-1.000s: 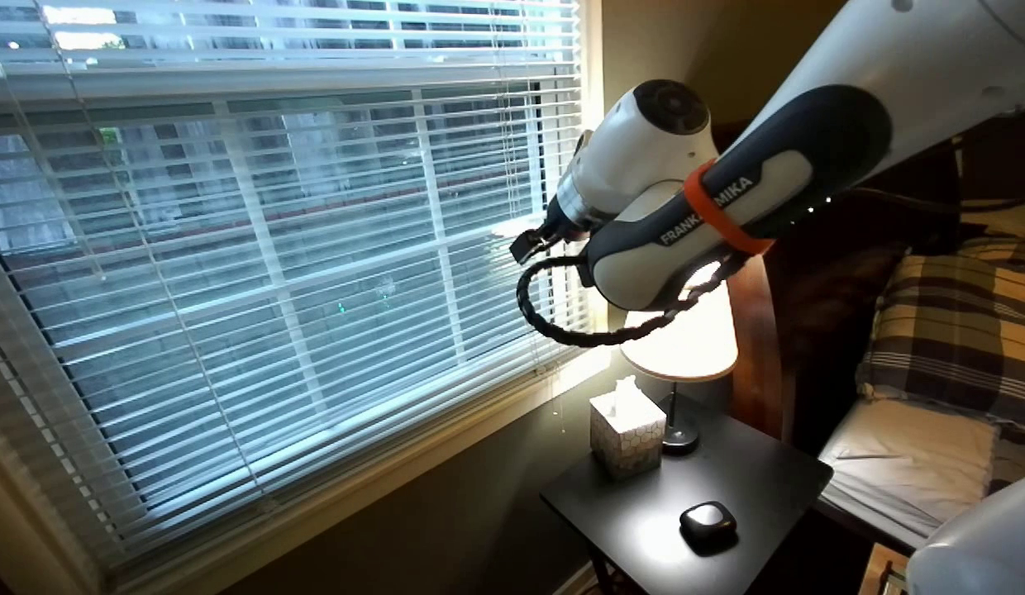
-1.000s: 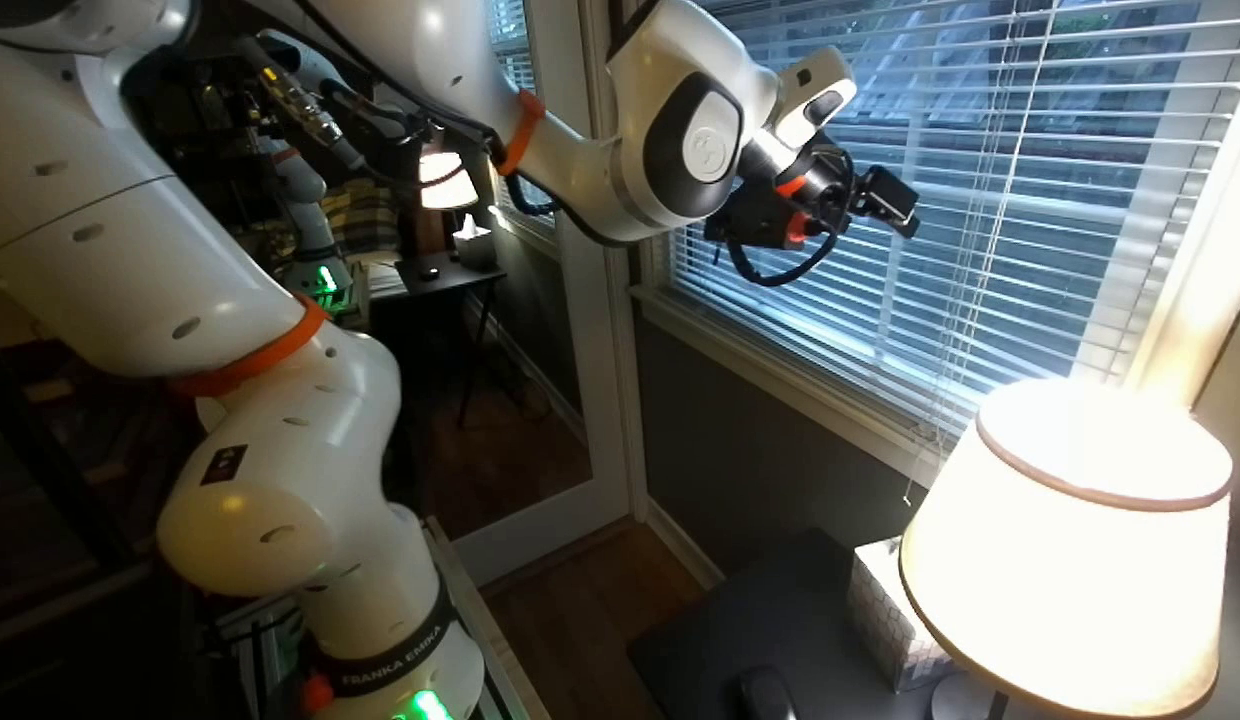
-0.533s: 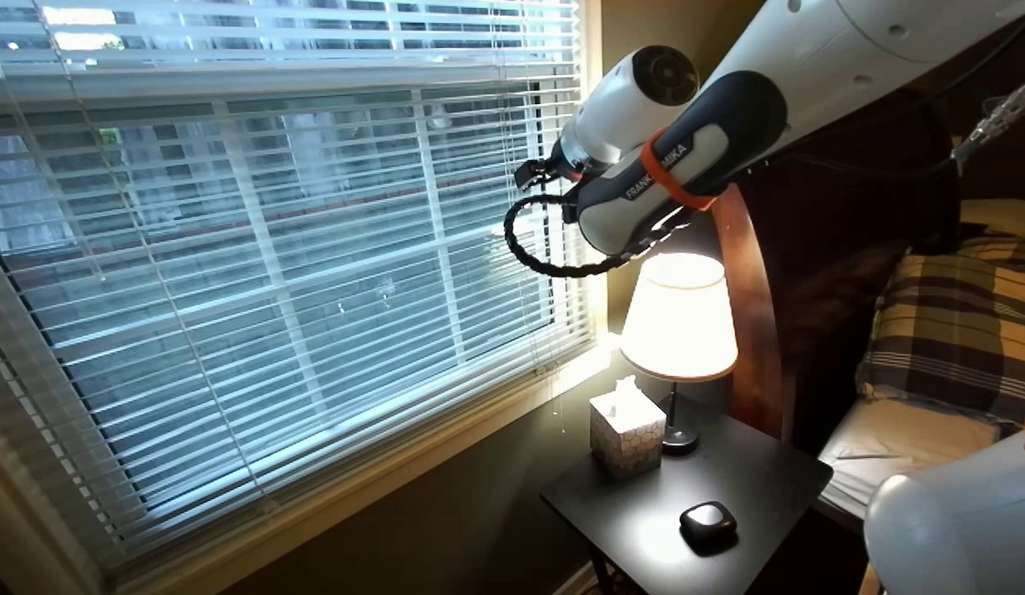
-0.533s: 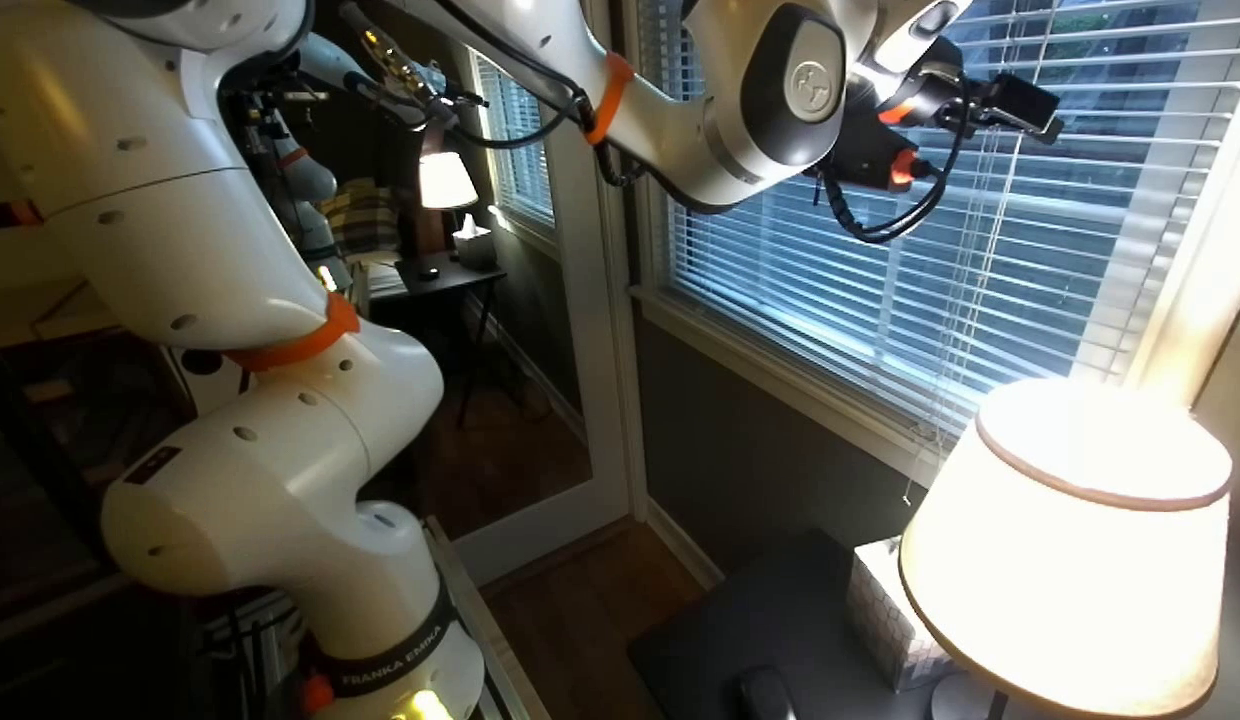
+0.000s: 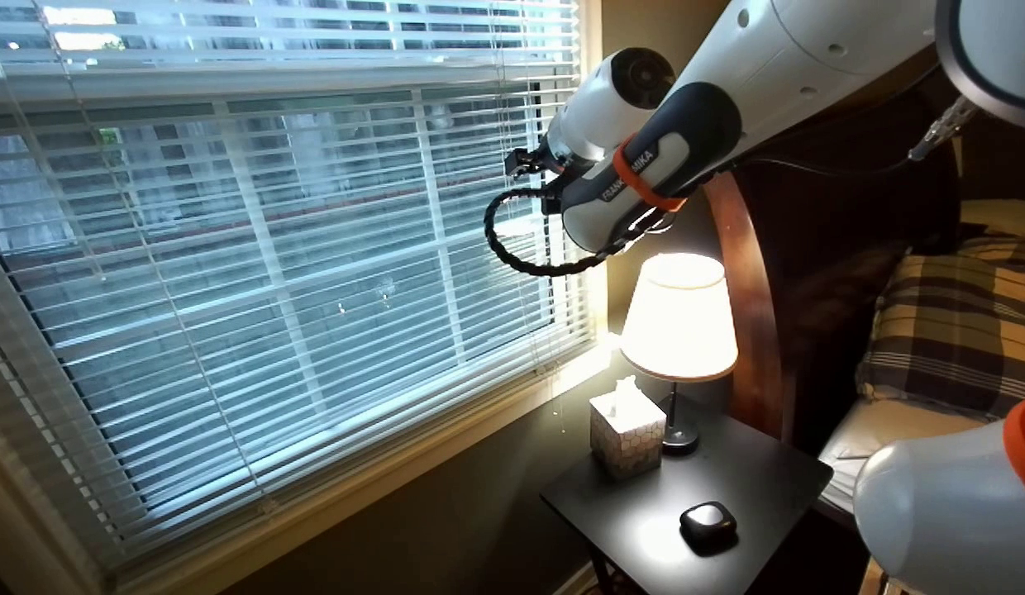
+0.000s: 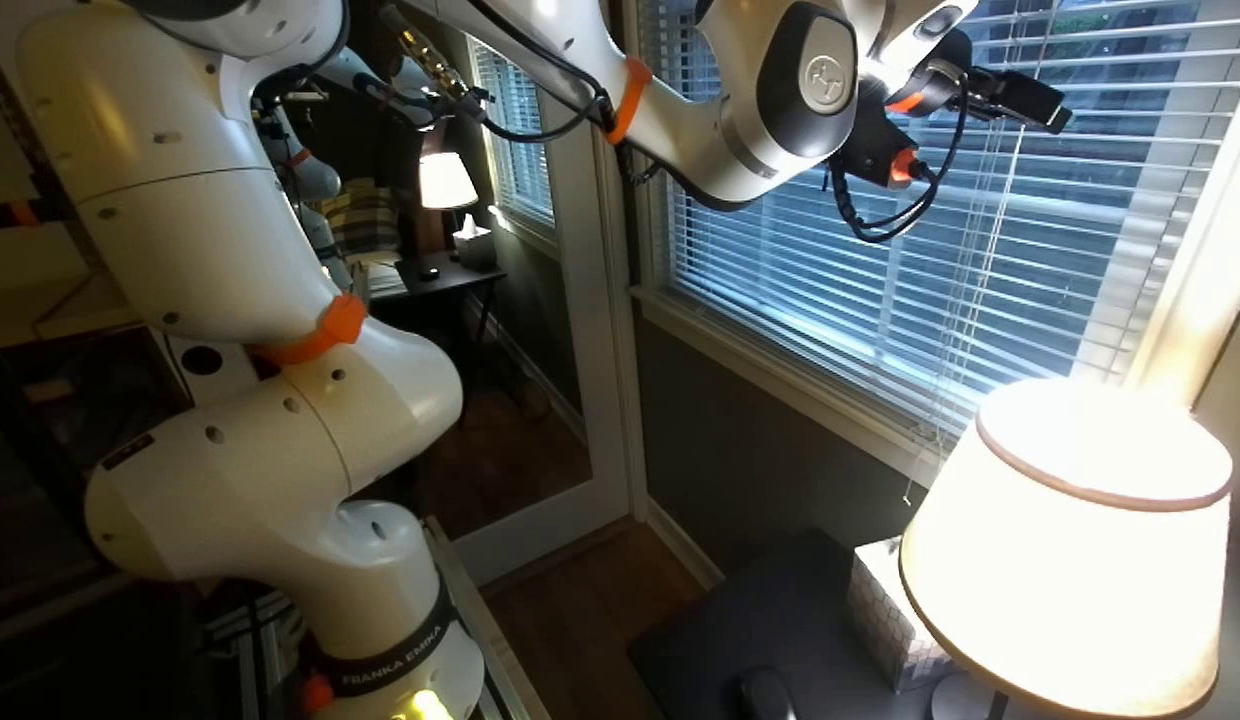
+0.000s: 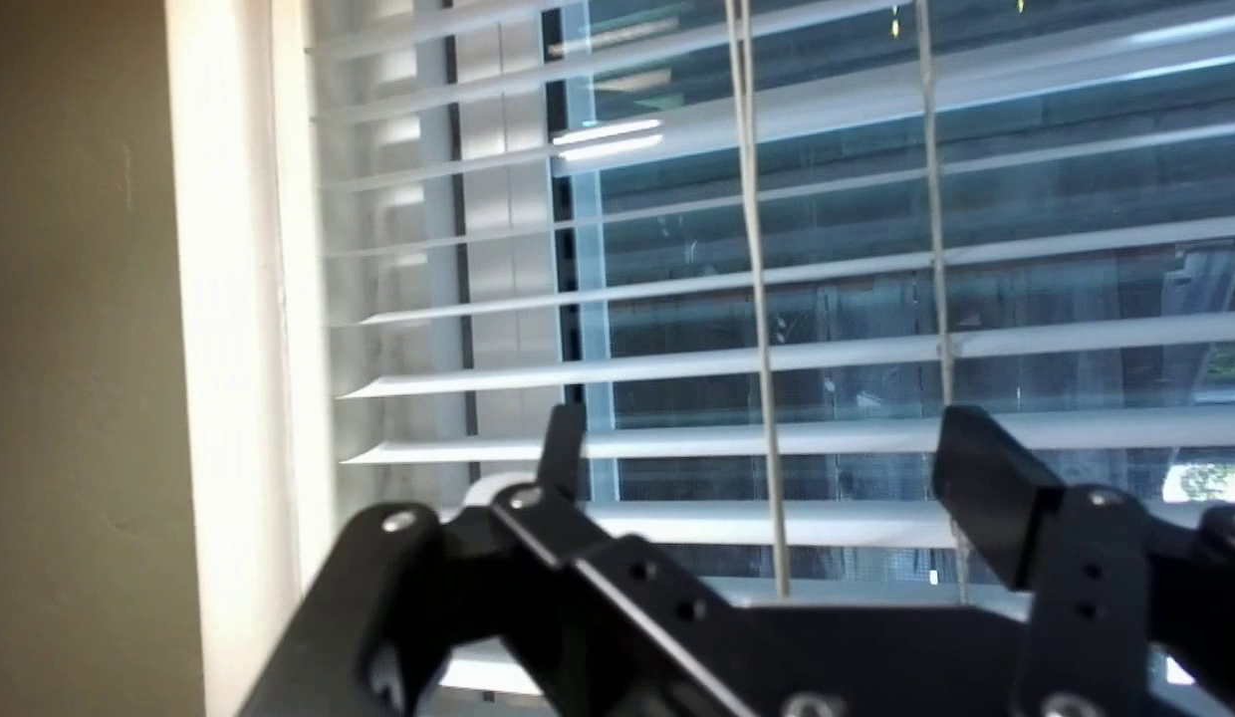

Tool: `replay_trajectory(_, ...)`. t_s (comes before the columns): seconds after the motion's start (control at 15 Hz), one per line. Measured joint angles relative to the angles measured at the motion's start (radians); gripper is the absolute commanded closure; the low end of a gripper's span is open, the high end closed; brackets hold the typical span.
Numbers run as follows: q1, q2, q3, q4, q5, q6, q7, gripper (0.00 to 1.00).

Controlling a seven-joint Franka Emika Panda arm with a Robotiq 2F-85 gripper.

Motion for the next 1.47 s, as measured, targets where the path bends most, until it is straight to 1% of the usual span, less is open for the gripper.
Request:
replay_trajectory(0.27, -0.147, -0.003, 0.143, 0.011, 0.035, 0.040, 0.009, 0.73)
replay_trajectory(0.4, -0.201, -0.011, 0.198, 0.016, 0.050, 0.041, 0.009, 0.89)
replay_trajectory(0.47, -0.222, -0.017, 0.221, 0.016, 0.054, 0.040, 0.009, 0.96)
replay_trajectory(0.53, -0.241, -0.025, 0.241, 0.016, 0.058, 0.035, 0.009, 1.00)
replay_trajectory(0.67, -0.261, -0.045, 0.269, 0.016, 0.059, 0.005, 0.009, 1.00)
replay_trajectory(0.8, -0.266, -0.067, 0.283, 0.016, 0.059, -0.042, 0.008, 1.00)
replay_trajectory(1.27, -0.262, -0.150, 0.288, 0.007, 0.051, -0.223, -0.009, 1.00)
replay_trajectory(1.47, -0.282, -0.184, 0.287, -0.038, 0.081, -0.267, -0.077, 1.00)
